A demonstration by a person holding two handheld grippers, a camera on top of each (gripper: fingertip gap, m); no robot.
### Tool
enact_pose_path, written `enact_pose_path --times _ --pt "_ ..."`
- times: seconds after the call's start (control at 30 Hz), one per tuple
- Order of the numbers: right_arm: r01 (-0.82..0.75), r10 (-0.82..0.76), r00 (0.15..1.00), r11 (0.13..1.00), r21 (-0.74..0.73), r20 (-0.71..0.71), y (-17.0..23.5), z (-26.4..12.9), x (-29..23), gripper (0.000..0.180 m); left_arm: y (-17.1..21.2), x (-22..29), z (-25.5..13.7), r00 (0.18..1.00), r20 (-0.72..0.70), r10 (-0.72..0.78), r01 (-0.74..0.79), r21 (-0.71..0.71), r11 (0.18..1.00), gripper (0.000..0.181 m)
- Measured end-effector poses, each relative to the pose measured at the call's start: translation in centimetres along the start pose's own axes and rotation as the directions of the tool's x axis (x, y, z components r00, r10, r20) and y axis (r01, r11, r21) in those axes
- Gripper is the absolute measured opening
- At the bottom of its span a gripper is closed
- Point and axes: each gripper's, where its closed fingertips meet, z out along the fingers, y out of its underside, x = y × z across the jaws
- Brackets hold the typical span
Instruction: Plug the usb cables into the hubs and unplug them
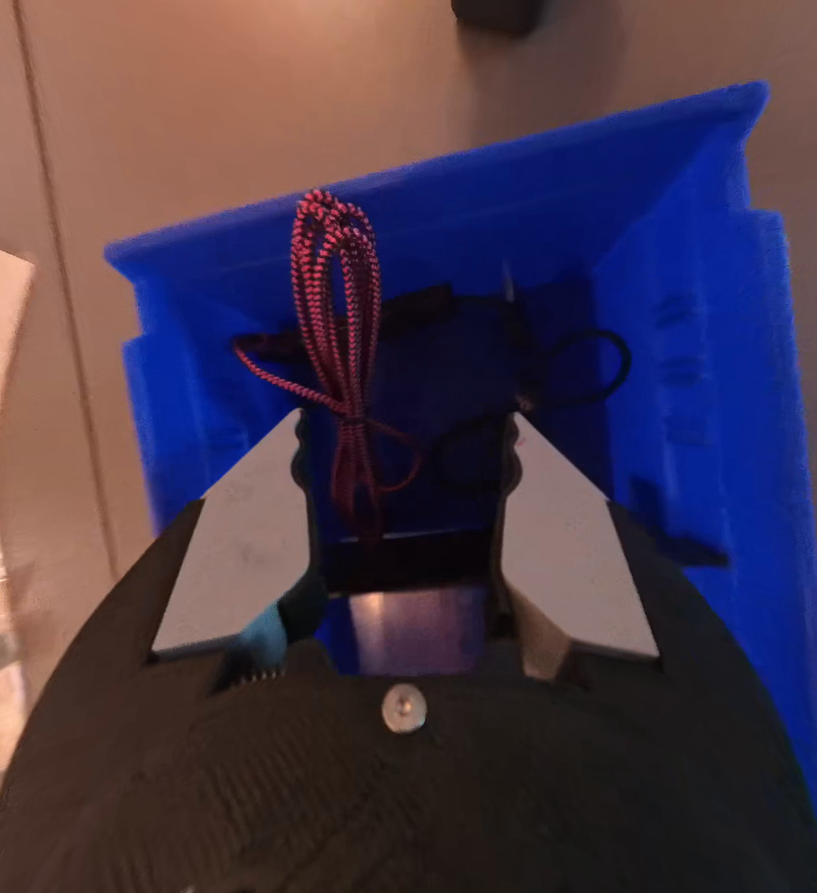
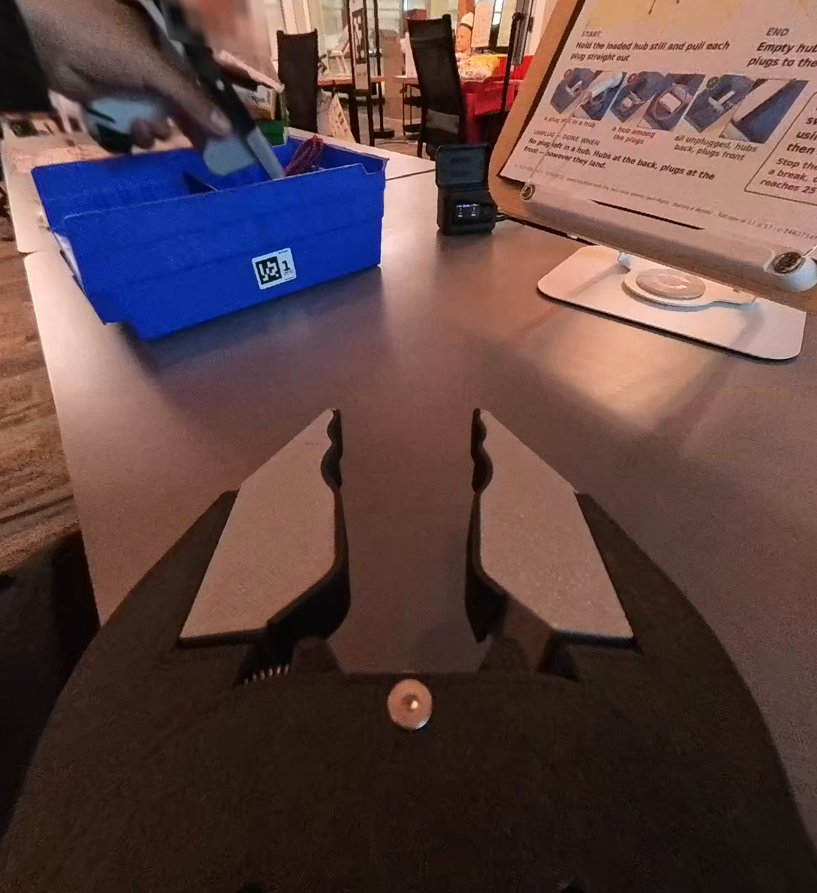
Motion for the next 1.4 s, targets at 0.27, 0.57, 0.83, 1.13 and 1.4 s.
enact_pose_path --times 0.27,0.57,0.83,1.13,1.4 --pt "-0.06 0.061 0.997 0.998 -0.023 0.05 0.3 0.2 0.0 0.048 -0.3 -3.7 2.2 0.976 0.173 0.131 -0.13 -0.021 0.991 0.012" --pt "-0.103 0.099 0.992 0.994 0.045 0.077 -0.5 -0.7 0.1 0.048 -8.0 -1.9 -11.8 0.953 0.219 0.211 -0.282 0.377 0.882 0.008" --pt "-0.11 0.094 0.971 0.992 0.061 0.222 -1.2 -0.9 -2.2 0.049 -8.8 10.0 -27.3 0.82 0.344 0.458 -0.568 0.584 0.58 0.008" --pt "-0.026 -0.046 0.946 0.976 0.218 0.319 -10.6 -7.8 -5.1 0.065 -0.6 25.7 -33.0 0.326 0.461 0.825 -0.727 0.68 -0.093 0.008" --pt "-0.203 -0.072 0.618 0.947 0.247 0.783 -11.2 -12.3 -11.2 0.054 7.2 32.9 -31.9 0.039 0.272 0.962 -0.47 0.854 -0.222 0.007"
